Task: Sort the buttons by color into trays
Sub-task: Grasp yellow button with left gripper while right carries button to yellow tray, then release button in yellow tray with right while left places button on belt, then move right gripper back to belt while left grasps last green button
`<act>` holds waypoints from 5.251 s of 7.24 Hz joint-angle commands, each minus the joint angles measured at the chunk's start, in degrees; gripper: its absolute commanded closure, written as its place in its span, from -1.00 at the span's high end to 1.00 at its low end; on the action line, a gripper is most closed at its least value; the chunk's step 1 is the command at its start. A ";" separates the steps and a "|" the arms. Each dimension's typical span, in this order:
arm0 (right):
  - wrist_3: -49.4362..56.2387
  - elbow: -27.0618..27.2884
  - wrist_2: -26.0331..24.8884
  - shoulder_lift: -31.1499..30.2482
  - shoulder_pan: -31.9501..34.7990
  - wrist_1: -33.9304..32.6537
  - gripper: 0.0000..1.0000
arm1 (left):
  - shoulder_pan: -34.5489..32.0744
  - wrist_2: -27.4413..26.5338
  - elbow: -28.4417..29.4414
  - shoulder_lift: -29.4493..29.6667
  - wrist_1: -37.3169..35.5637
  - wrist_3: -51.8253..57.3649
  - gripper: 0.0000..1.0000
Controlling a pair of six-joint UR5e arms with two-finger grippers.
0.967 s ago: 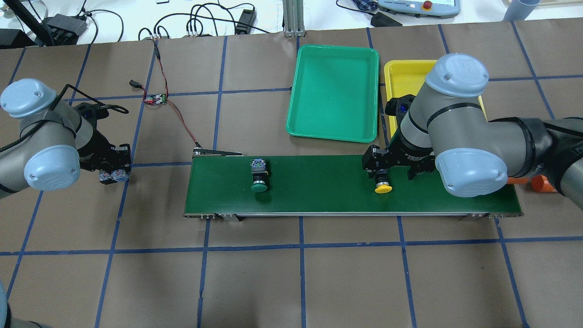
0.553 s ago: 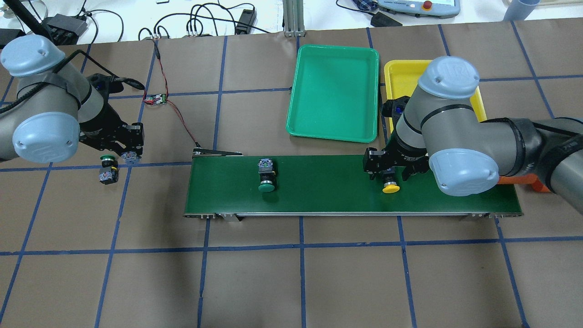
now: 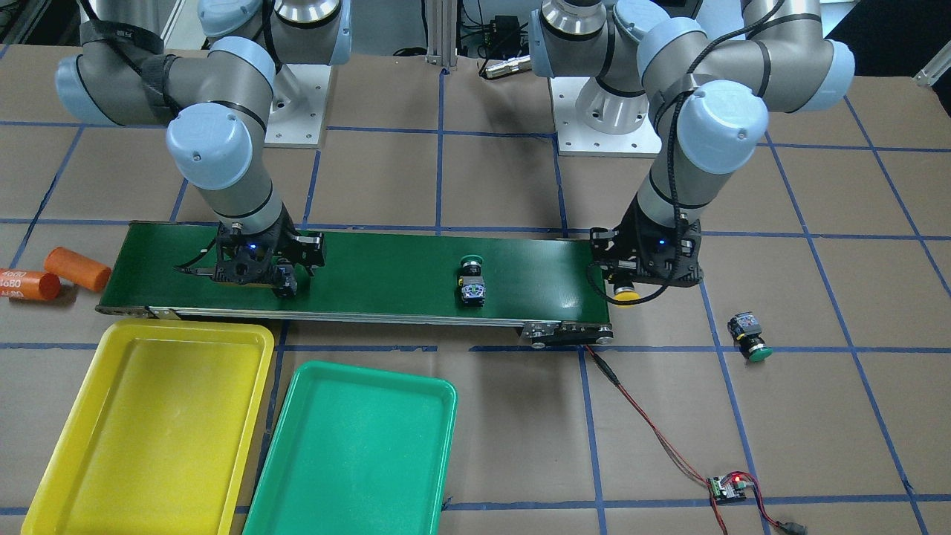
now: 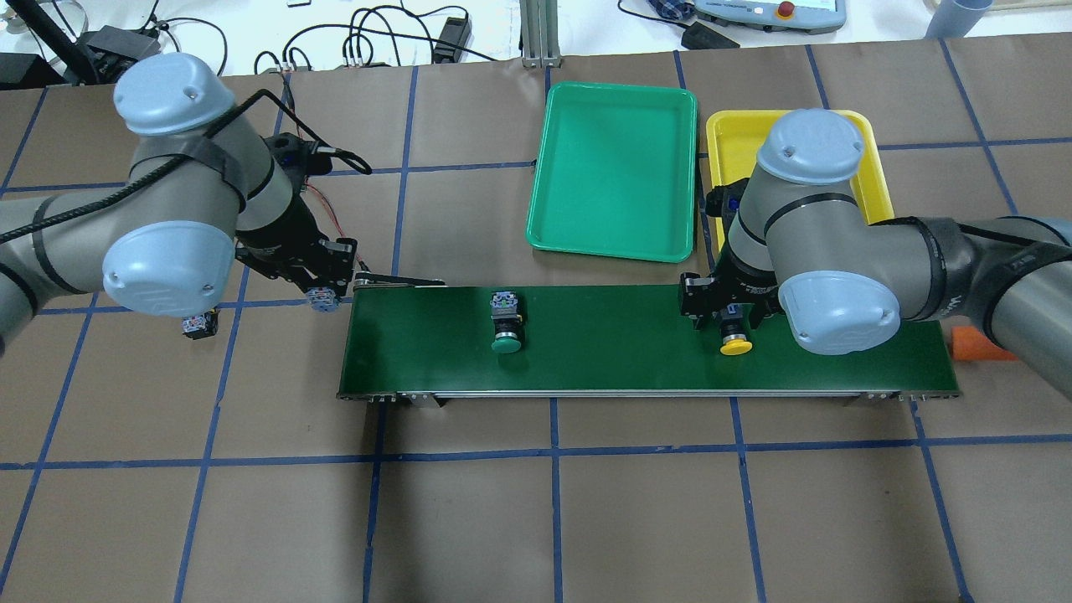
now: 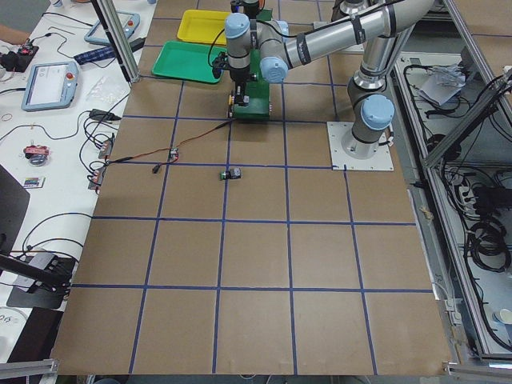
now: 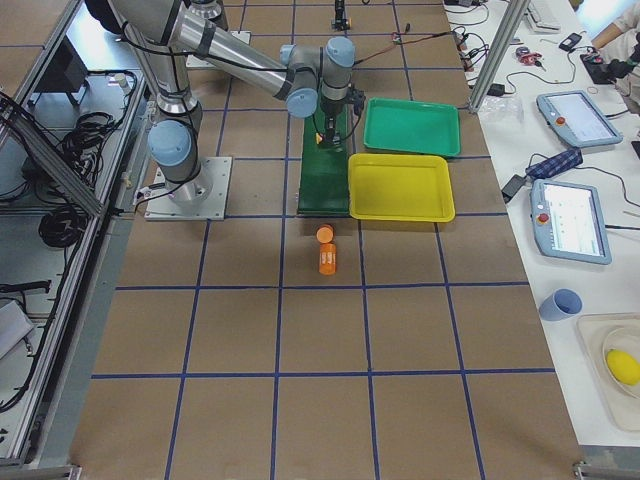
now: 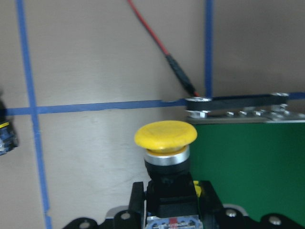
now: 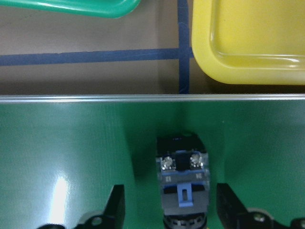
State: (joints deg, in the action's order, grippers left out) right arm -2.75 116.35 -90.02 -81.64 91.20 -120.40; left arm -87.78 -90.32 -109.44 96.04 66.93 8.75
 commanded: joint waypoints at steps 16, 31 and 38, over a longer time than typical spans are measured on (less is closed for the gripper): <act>32.46 -30.21 -3.76 23.11 -20.01 11.94 1.00 | 19.53 -2.24 2.84 1.51 0.42 15.28 1.00; 13.48 3.27 1.07 -2.73 -6.39 -1.77 0.83 | 25.65 2.78 -0.25 13.76 -18.86 16.30 -1.00; 3.89 2.92 8.53 -2.12 -6.30 -1.86 0.84 | 2.10 4.27 -2.42 -0.06 -2.40 6.02 -1.00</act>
State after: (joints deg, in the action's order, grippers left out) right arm 1.56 119.29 -82.40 -83.67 84.84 -122.23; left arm -82.24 -85.89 -109.30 96.45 65.56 16.38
